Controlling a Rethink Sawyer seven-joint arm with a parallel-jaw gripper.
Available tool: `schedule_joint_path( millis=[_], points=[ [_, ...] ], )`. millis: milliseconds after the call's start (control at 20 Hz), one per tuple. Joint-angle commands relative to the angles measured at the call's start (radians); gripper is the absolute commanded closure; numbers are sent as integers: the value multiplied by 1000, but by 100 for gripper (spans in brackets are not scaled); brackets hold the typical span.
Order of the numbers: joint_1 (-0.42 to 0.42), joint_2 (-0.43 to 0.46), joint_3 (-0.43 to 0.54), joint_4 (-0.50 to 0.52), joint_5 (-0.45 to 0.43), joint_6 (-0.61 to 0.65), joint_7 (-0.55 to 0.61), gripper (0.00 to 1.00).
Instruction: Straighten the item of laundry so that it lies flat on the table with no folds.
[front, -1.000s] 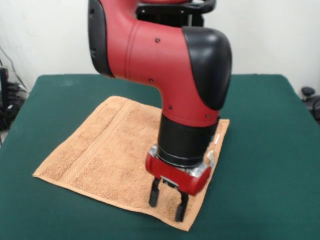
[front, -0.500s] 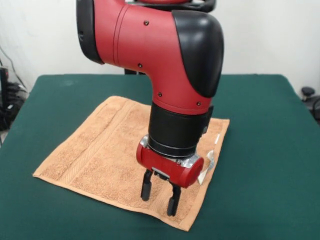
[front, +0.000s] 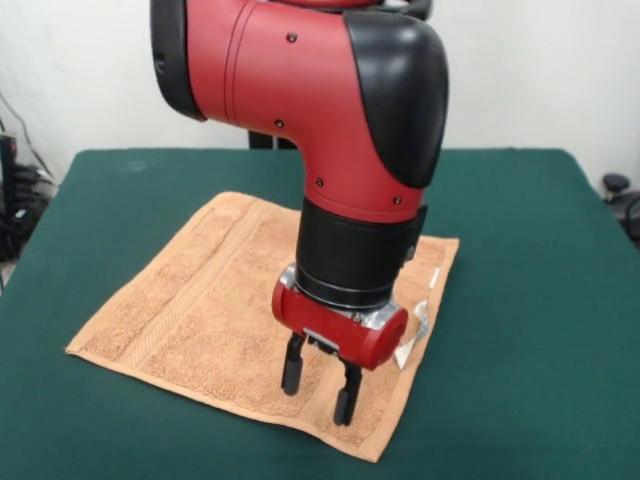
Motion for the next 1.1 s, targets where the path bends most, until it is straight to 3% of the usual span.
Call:
schedule_joint_path(
  millis=[50,1100],
  points=[
    [-17,-66,110,124,-9,174,2,0],
    [-40,-84,115,113,-43,177,-8,0]
  ],
)
